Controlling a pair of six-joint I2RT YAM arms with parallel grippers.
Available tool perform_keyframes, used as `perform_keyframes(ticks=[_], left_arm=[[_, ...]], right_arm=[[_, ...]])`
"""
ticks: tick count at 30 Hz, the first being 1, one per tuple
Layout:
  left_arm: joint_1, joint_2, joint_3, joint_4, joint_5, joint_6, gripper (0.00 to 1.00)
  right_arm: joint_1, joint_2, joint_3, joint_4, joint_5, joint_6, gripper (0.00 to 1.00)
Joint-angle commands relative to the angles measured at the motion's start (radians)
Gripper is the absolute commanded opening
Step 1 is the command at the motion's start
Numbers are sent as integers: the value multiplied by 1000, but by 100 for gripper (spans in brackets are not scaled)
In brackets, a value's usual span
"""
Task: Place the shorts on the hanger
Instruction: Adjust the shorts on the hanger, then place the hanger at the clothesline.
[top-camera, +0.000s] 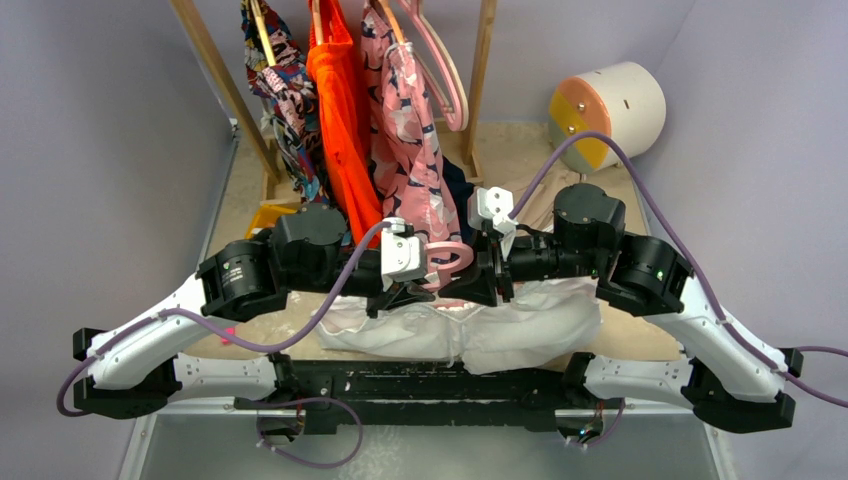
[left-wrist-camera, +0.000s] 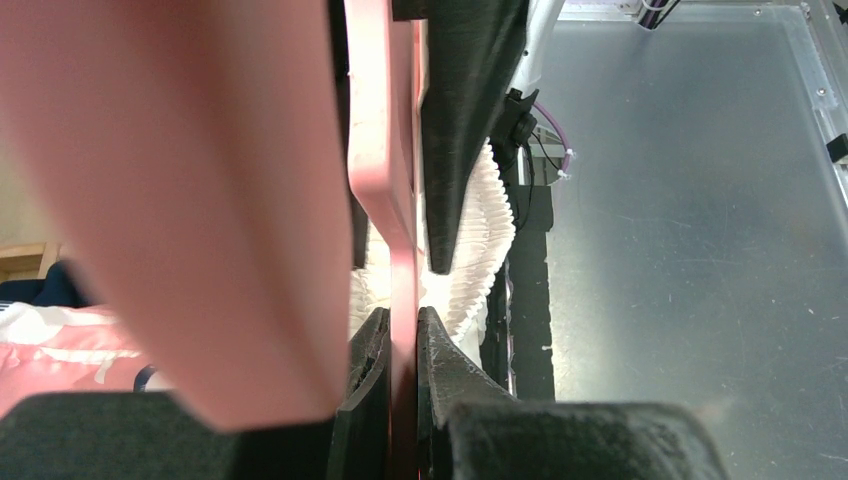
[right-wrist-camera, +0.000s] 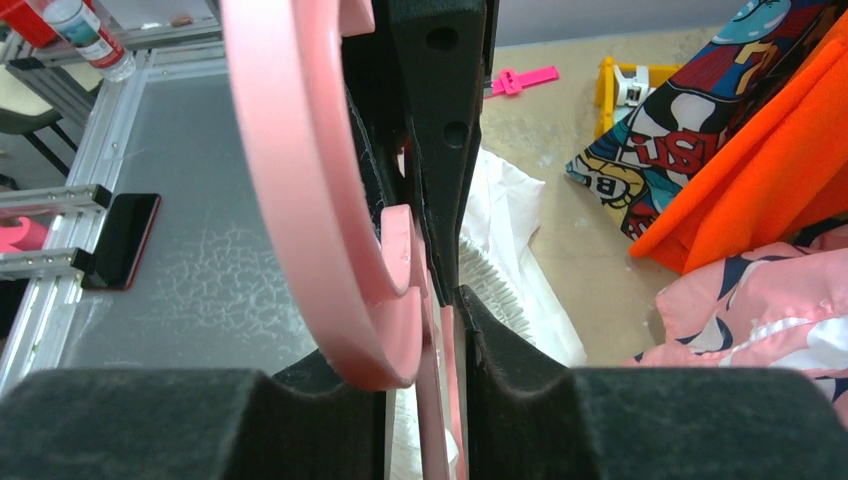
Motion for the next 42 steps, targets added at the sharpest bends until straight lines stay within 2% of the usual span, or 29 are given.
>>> perform_keyframes(ticks=[1,5,9,10,11,13,14,18,23,29,34,39,42], left_arm=[[2,-11,52,90,24,-11,0],[1,-12,48,93,21,-10,0],[1,-15,44,94,-14,-13,0],[1,-21,42,94,-33,-14,5],[1,-25,40,94,-49,-16,16],[1,-39,41,92,-85,-25,45],[1,-51,41,92,-108,-35,54],[1,-103,92,79,-130,-71,65],[1,-177,162,72,-178,-93,70],[1,-315,25,197,-299,-113,73],[1,-352,-43,265,-355,-120,73],[1,-354,-99,275,-359,-129,73],[1,-356,-135,287,-355,-143,73]], right_arm=[[2,1,-10,50,-6,-11,22],[2,-5,-17,75,-14,-7,1],[2,-22,-29,107,22,18,0],[2,-32,-35,117,39,27,0],[3,-41,-38,125,58,36,0],[3,-60,-38,124,95,57,0],[2,-67,-34,113,109,62,0],[2,-87,14,34,172,61,0],[3,-118,113,-89,362,56,0],[2,-113,336,-201,548,41,0],[3,-47,485,-343,729,53,0],[2,-31,460,-347,699,41,0],[3,-16,444,-373,761,38,0]])
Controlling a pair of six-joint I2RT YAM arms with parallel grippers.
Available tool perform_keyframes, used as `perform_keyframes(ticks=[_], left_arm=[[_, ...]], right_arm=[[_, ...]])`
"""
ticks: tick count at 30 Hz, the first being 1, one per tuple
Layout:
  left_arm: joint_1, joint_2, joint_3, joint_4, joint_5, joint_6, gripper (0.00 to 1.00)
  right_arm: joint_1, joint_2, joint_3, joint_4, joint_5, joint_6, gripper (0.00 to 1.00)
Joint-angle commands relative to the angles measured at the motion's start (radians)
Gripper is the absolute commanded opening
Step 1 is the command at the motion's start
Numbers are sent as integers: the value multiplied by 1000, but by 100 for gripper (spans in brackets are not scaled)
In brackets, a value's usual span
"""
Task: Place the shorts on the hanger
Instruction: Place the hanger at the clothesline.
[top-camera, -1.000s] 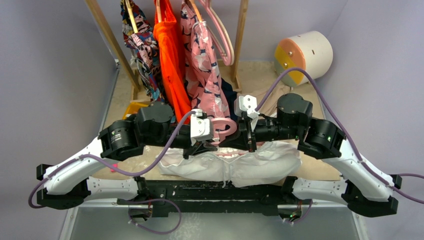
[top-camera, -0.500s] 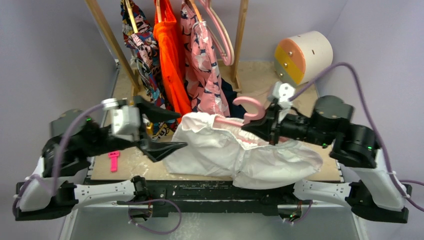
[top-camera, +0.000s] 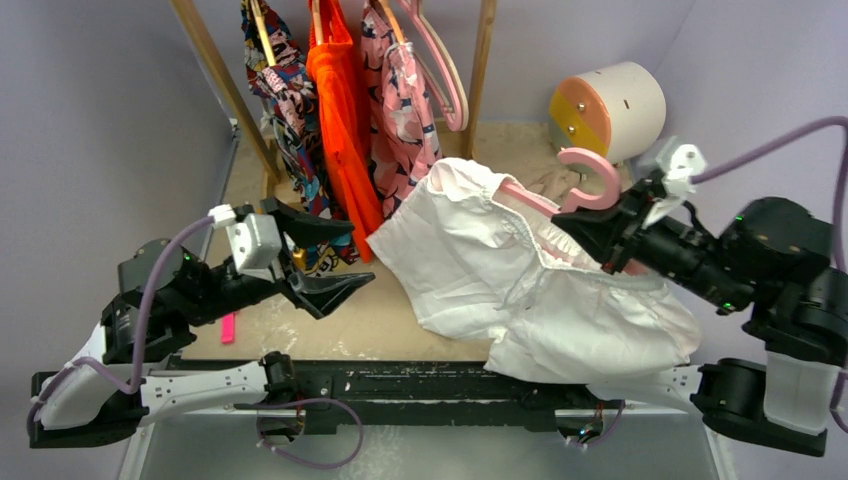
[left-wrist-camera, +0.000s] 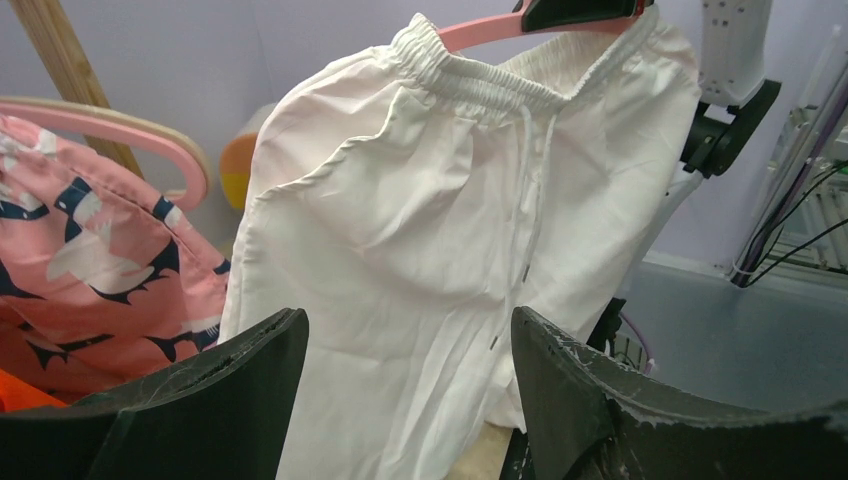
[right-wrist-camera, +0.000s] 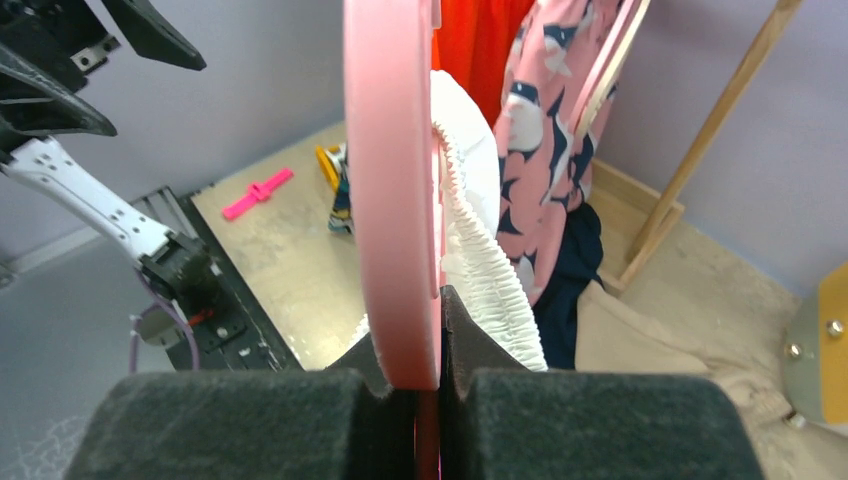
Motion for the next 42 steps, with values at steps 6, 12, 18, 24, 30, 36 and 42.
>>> perform_keyframes(ticks=[6,12,18,24,30,36,42], left_arm=[[-1,-8,-79,78,-15,-51,73],[0,-17,-182,101,-14,-75,73],[0,-63,-344,191,-48,-125,72],[0,-71,-417,167,-188,-119,70],[0,-117,-487,127,-272,-130,66],[0,-216,-630,194,-366,-167,66],[0,-373,-783,270,-429,-219,67]], right_arm=[[0,62,-79,-64,224,43,0],[0,112,-164,-122,439,141,0],[-19,145,-217,-23,501,182,0],[-199,220,-280,163,411,110,0],[-459,226,-386,387,321,70,0],[-660,294,-385,566,355,43,0],[-691,406,176,561,381,-50,0]])
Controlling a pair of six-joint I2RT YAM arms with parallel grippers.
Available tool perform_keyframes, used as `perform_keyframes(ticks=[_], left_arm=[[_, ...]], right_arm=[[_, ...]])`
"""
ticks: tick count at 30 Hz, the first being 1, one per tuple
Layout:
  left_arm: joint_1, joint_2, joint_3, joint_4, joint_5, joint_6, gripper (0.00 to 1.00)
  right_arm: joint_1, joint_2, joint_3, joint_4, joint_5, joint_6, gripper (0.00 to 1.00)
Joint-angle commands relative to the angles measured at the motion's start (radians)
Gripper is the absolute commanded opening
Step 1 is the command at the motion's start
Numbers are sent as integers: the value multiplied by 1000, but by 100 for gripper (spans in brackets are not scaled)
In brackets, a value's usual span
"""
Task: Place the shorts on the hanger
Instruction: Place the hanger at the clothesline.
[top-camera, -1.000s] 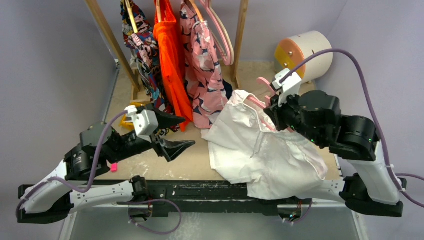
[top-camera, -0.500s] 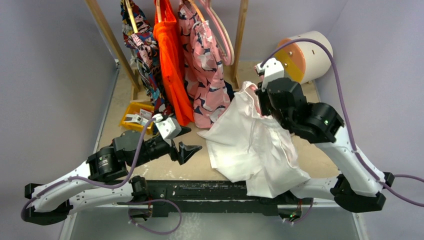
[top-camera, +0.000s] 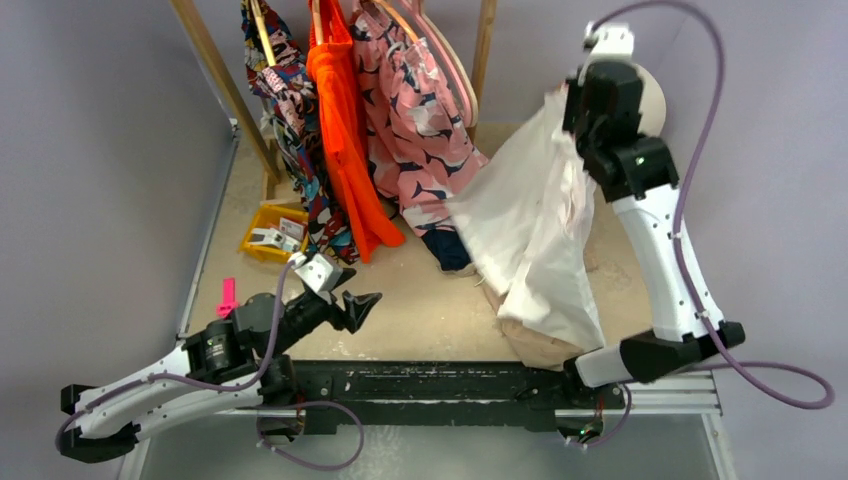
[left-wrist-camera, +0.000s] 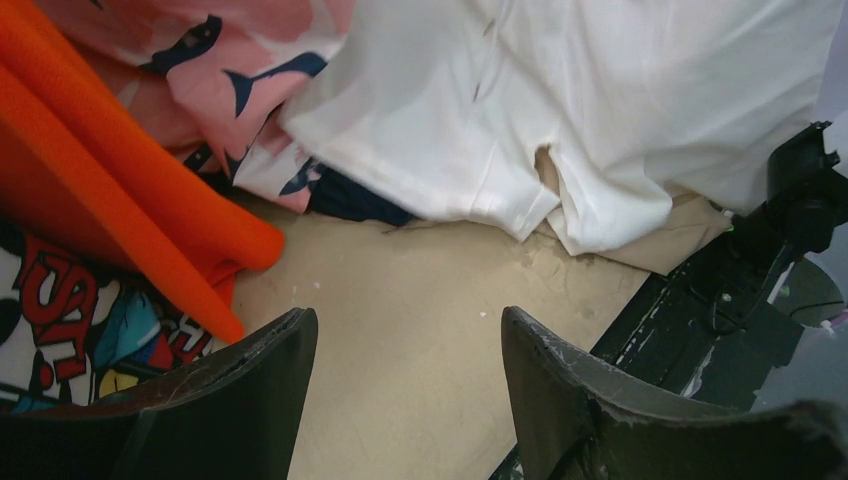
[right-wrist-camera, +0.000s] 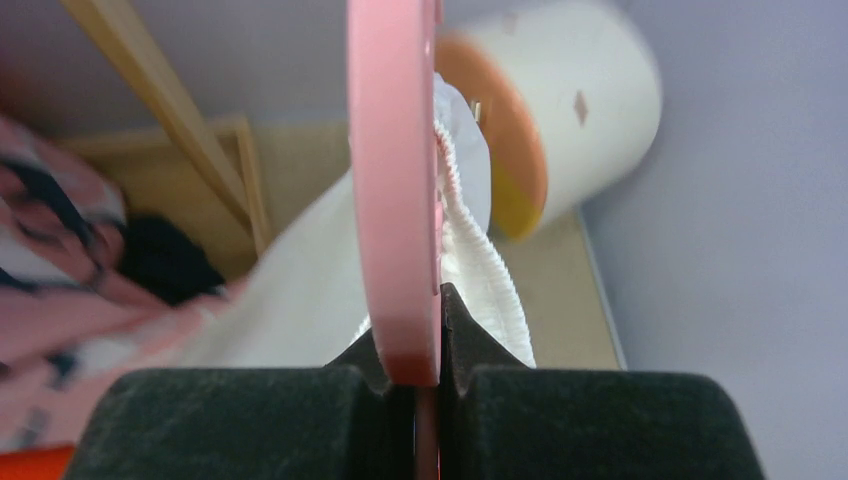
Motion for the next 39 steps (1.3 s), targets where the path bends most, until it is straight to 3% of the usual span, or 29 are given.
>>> perform_keyframes(ticks=[1,4,11,14,18,22,24,27,30,39], left_arm=[[0,-111,-67,107,-71,-48,67],[0,-139,-66,98,-112,-46,68],[0,-109,-58,92,-144,-49,68],[0,-96,-58,91,-147,-53,68],[0,-85,-55,88,-154,-58,68],[0,-90,-55,84,-183,-59,68],[0,-96,-59,85,-199,-57,68],[0,-98,-59,82,-209,-42,68],[2,-102,-52,75,-225,-47,68],[2,-129,-54,72,-274,-45,68]], right_arm=[[14,44,561,165,53,-110,0],[51,19,552,195,112,-148,0],[50,-120,132,216,115,-116,0],[48,-151,50,237,96,-114,0],[43,-152,33,245,70,-119,0],[42,-132,176,287,67,-143,0],[43,-151,273,339,-17,-113,0],[43,-193,290,427,-151,-79,0],[43,-177,309,357,-199,-74,0],[42,-245,29,336,-74,-139,0]])
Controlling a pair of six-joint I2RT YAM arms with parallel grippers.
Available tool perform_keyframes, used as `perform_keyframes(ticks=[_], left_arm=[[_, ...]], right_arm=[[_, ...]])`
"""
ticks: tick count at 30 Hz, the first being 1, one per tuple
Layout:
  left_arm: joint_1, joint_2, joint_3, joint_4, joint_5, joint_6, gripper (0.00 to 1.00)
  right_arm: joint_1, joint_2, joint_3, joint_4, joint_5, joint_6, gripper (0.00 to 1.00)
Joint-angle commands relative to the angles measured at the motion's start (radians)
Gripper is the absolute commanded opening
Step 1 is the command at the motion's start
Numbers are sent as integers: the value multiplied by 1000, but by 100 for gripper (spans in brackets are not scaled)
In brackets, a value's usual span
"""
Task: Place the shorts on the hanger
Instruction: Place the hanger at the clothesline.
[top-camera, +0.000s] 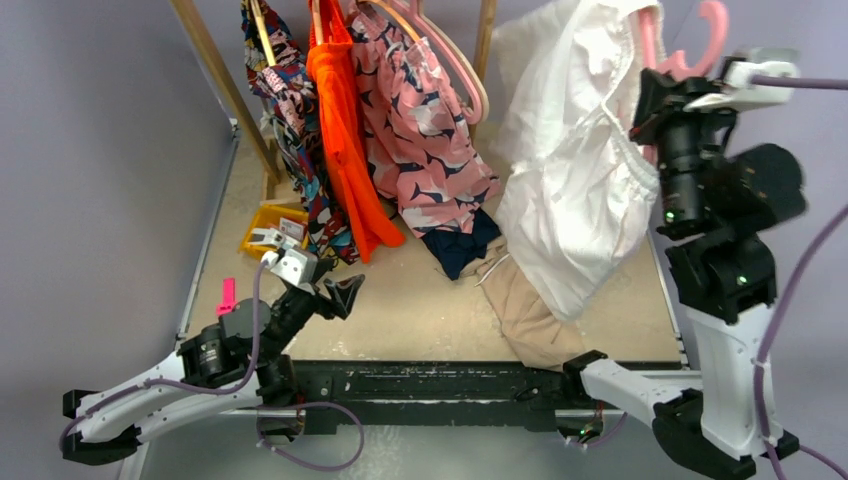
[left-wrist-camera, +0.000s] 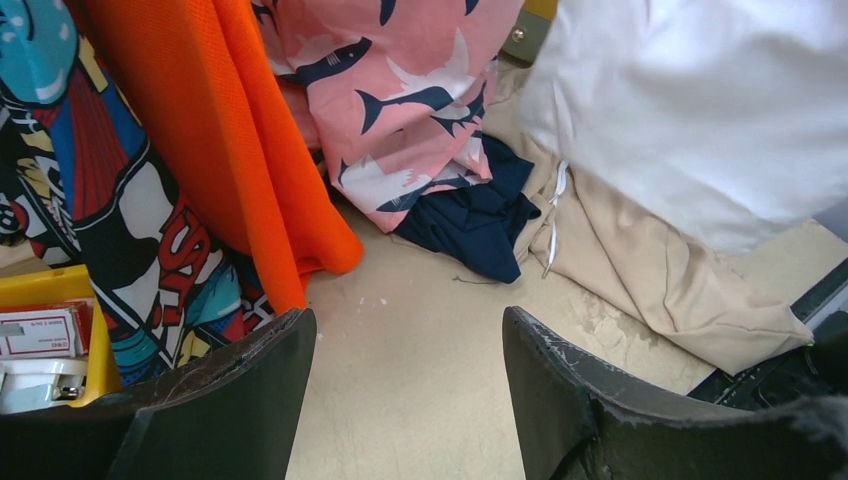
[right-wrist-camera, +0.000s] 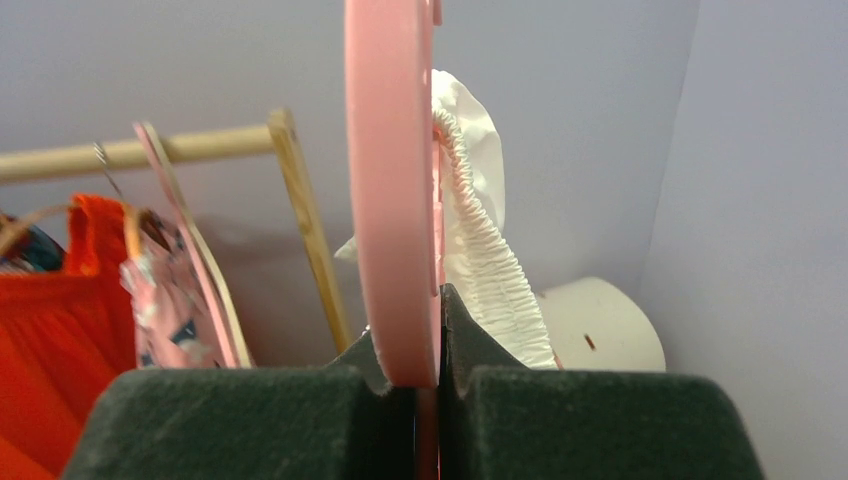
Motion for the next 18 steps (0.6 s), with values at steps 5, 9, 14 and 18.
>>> perform_keyframes(ticks=[5,9,14,18], left_arm=[[3,-16,26,16,-61,-15,68],[2,-26,31,6,-93,-34,68],[2,-30,40,-2,-166,-71,68],[2,-14,52,-19,-181,-101,68]], right_arm=[[-6,63,-125,13,93,-57,0],[-6,92,-117,-12,14,-53,0],[-6,142,-137,-21,-255,-8,0],[-2,178,-165,-48,-469,31,0]])
